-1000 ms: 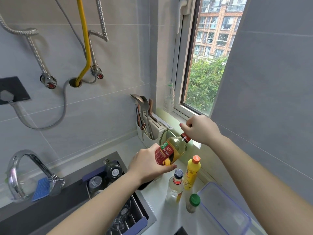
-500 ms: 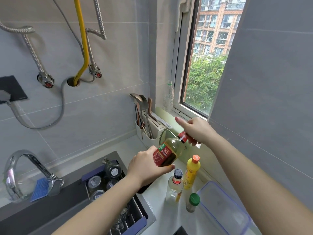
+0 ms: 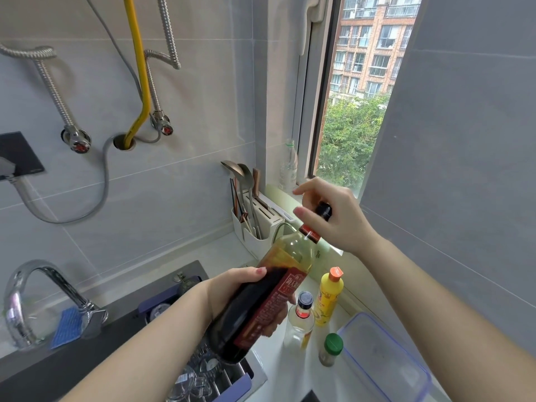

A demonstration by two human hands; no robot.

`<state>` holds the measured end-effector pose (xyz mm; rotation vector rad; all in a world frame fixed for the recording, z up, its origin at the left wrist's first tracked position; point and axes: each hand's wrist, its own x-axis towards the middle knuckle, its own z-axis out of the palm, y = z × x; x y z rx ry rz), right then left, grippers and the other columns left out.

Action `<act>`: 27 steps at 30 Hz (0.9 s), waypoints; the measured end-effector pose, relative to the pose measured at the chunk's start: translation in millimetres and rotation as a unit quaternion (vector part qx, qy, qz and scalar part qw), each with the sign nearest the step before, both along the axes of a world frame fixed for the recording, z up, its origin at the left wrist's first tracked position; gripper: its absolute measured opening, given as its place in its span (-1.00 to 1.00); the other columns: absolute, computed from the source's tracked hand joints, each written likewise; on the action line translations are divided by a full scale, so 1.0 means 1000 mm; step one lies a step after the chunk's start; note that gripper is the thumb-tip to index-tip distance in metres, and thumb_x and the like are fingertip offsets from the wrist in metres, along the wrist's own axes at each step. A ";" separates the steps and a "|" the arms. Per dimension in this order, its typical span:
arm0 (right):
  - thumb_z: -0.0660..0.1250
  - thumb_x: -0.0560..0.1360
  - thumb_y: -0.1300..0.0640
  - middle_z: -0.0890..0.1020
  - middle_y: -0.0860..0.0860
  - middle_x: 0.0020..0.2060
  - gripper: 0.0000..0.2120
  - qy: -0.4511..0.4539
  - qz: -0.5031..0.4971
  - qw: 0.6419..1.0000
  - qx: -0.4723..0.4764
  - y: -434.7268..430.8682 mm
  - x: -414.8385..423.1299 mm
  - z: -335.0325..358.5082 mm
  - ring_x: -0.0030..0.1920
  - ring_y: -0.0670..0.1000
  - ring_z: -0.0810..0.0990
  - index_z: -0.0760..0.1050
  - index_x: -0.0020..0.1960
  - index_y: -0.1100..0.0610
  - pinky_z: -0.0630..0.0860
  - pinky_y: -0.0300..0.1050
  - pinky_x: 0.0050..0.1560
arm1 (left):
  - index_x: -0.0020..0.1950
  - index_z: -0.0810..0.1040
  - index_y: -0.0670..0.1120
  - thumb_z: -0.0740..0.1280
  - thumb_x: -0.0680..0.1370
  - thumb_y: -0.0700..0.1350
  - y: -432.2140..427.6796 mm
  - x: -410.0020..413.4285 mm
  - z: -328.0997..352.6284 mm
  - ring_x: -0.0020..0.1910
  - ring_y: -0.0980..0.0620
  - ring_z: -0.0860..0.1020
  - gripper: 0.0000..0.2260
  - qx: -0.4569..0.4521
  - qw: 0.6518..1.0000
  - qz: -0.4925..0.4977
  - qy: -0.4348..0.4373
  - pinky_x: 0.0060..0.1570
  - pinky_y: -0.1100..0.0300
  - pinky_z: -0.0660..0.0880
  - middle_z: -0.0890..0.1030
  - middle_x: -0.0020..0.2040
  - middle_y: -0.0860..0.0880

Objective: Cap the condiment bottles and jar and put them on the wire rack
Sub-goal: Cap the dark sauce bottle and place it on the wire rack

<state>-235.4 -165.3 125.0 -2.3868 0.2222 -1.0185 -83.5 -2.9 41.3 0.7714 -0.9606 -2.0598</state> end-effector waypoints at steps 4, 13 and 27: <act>0.32 0.52 0.01 0.40 -0.01 -0.56 -0.62 -0.018 0.000 0.998 -0.052 0.009 0.004 0.003 -0.49 -0.01 0.37 0.47 -0.37 0.24 0.26 -0.37 -0.43 | 0.22 0.45 -0.21 0.38 0.43 0.22 0.000 0.002 -0.003 -0.13 -0.05 0.63 -0.42 -0.024 0.997 -0.062 0.037 -0.05 0.10 0.56 0.63 -0.06 -0.11; 0.23 0.56 -0.03 0.27 -0.08 -0.58 -0.56 0.067 -0.006 0.992 -0.102 -0.001 0.010 0.006 -0.55 -0.05 0.23 0.30 -0.43 0.14 0.31 -0.12 -0.45 | 0.22 0.49 -0.22 0.45 0.43 0.15 0.001 0.009 -0.005 -0.11 -0.08 0.63 -0.46 -0.026 1.000 0.001 0.001 -0.02 0.06 0.56 0.62 -0.05 -0.14; 0.22 0.46 0.07 0.32 0.01 -0.53 -0.67 0.331 -0.258 0.900 0.119 -0.026 0.013 -0.012 -0.49 0.06 0.26 0.25 -0.44 0.12 0.17 -0.16 -0.40 | -0.02 0.48 0.12 0.38 0.27 0.45 -0.009 -0.026 0.003 -0.16 0.11 0.61 -0.50 -0.176 0.644 0.323 -0.671 -0.19 0.22 0.52 0.64 -0.16 0.12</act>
